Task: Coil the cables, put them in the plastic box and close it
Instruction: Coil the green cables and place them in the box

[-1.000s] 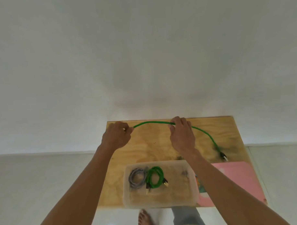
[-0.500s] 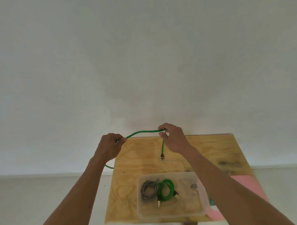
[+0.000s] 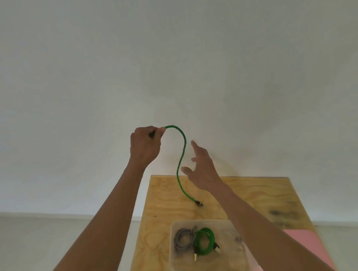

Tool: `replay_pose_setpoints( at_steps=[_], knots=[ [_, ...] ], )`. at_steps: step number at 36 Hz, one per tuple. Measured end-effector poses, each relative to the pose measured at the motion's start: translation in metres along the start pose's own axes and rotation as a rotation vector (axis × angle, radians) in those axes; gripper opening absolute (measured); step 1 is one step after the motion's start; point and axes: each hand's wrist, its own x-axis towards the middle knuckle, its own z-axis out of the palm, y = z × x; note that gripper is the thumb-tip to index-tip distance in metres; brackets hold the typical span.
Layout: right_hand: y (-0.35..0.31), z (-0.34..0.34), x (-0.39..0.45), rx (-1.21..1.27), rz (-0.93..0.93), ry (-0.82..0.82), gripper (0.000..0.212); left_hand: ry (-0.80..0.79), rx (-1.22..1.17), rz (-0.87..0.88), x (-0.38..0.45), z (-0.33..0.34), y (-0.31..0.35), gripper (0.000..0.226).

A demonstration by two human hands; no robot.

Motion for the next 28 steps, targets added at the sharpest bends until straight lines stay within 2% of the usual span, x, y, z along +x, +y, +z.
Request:
replay_pose_setpoints(
  at_steps=[6, 11, 13, 16, 19, 21, 24, 28],
  knots=[
    [-0.027, 0.003, -0.014, -0.007, -0.013, -0.256, 0.072, -0.06, -0.49, -0.242, 0.007, 0.007, 0.05, 0.029],
    [-0.025, 0.005, -0.024, 0.173, -0.032, -0.075, 0.018, -0.189, -0.763, -0.327, 0.011, 0.01, 0.069, 0.032],
    [-0.025, -0.004, -0.026, 0.247, -0.027, 0.004, 0.009, -0.239, -0.803, -0.303, 0.009, 0.012, 0.072, 0.031],
    [-0.032, -0.026, -0.026, 0.35, -0.027, 0.077, 0.007, -0.365, -0.753, -0.262, 0.001, 0.019, 0.064, 0.032],
    [-0.042, -0.055, -0.022, 0.445, -0.037, 0.15, 0.011, -0.484, -0.553, -0.174, -0.014, 0.027, 0.048, 0.047],
    [-0.047, -0.076, -0.017, 0.516, -0.038, 0.197, 0.014, -0.617, -0.461, -0.11, -0.028, 0.032, 0.04, 0.06],
    [-0.052, -0.107, -0.007, 0.682, -0.021, 0.235, 0.019, -0.716, -0.479, -0.123, -0.047, 0.041, 0.033, 0.069],
    [-0.049, -0.142, 0.008, 0.814, 0.04, 0.243, 0.023, -0.717, -0.584, -0.104, -0.057, 0.051, 0.039, 0.06]
  ],
)
